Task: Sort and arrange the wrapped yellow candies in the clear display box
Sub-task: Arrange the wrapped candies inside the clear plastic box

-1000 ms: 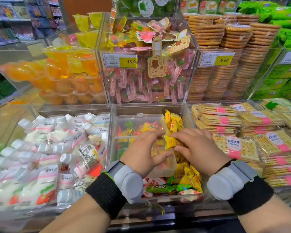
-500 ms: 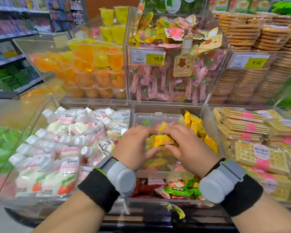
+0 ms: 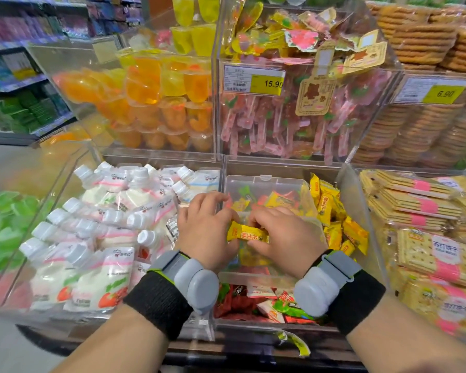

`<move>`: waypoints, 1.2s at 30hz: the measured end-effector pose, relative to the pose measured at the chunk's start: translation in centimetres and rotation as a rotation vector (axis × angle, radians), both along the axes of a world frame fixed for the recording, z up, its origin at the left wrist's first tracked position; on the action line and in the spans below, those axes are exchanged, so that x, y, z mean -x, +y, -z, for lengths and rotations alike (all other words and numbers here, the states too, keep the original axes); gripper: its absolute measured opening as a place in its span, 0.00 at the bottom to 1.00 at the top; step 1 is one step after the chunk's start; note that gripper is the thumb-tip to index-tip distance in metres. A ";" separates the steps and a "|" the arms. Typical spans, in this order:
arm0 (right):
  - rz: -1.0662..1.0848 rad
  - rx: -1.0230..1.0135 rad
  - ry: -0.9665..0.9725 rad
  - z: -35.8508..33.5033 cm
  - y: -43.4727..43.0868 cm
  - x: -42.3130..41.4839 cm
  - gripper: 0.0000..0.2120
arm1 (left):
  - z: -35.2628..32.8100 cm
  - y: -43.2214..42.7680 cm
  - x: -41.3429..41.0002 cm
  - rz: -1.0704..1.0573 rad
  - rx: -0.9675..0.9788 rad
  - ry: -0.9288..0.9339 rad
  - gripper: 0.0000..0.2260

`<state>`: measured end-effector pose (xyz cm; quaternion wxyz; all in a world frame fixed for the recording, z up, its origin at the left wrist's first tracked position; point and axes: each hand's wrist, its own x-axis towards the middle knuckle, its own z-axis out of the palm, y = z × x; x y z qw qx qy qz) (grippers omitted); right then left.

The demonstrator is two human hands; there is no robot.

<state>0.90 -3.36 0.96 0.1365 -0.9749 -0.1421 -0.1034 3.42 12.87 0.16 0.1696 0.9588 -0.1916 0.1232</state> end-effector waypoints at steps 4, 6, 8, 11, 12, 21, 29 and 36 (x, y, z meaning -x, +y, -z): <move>0.021 -0.008 -0.032 0.7 0.1 -0.1 0.12 | 0.4 0.0 -0.2 0.012 0.011 0.020 0.14; 0.021 -0.024 -0.030 1.0 0.0 -0.1 0.13 | 0.6 0.0 -0.3 0.013 0.023 0.041 0.12; 0.022 -0.053 -0.002 1.2 0.0 -0.1 0.14 | 0.6 0.1 -0.3 0.006 0.050 0.057 0.12; 0.055 -0.024 0.070 1.7 0.0 -0.1 0.15 | 0.7 -0.1 -0.3 -0.001 0.034 0.055 0.13; 0.062 -0.011 0.092 2.0 0.1 -0.1 0.15 | 0.8 0.0 -0.3 0.000 0.023 0.051 0.12; 0.082 -0.065 0.118 2.5 0.1 0.1 0.10 | 1.1 -0.3 -0.6 0.006 -0.059 0.031 0.05; 0.035 -0.089 0.152 2.0 -0.5 0.1 0.10 | 0.8 -0.2 -0.4 -0.015 -0.150 0.031 0.09; 0.002 -0.032 0.165 1.5 -1.2 1.2 0.16 | 0.3 -0.3 -0.1 -0.029 -0.215 0.004 0.11</move>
